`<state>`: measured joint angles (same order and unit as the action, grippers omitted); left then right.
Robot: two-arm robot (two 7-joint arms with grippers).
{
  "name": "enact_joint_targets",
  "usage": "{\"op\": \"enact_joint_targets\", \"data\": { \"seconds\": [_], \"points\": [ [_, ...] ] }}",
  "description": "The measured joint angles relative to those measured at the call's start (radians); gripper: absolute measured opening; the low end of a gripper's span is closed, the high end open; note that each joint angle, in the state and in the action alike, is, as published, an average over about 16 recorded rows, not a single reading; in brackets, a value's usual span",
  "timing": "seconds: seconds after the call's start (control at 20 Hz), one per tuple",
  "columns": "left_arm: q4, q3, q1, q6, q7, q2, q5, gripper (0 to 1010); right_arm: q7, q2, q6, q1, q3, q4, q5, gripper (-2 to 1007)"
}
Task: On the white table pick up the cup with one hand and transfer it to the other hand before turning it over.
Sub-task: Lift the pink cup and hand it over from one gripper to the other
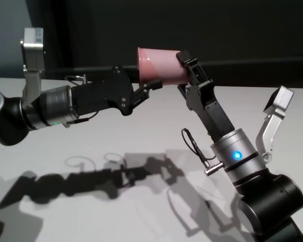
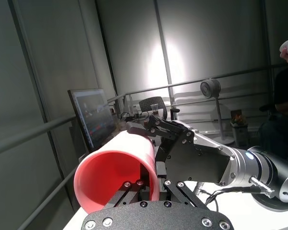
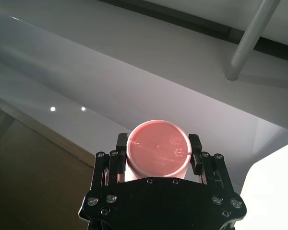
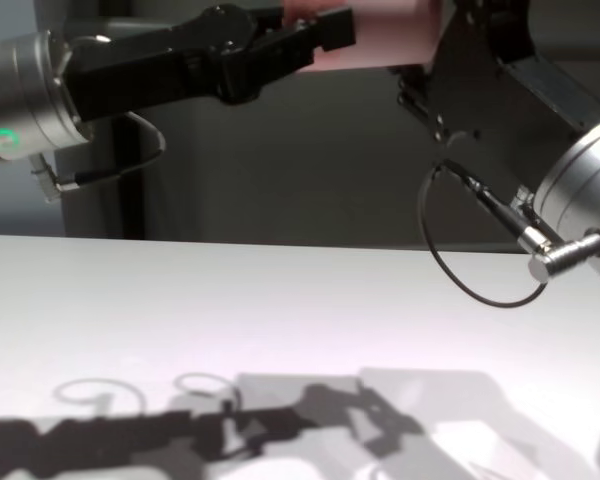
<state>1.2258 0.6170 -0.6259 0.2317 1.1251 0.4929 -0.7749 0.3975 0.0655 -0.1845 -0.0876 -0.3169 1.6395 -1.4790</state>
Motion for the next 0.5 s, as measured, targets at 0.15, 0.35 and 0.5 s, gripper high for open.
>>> {"op": "enact_joint_targets", "data": {
  "seconds": [0.15,0.35,0.5],
  "points": [
    [0.0,0.0,0.0,0.0,0.0,0.0,0.0,175,0.0,0.0,0.0,0.0,0.0,0.0,0.0,736],
    [0.0,0.0,0.0,0.0,0.0,0.0,0.0,290,0.001,0.0,0.0,0.0,0.0,0.0,0.0,736],
    [0.0,0.0,0.0,0.0,0.0,0.0,0.0,397,0.001,0.0,-0.001,0.0,0.0,0.001,0.0,736]
  ]
}}
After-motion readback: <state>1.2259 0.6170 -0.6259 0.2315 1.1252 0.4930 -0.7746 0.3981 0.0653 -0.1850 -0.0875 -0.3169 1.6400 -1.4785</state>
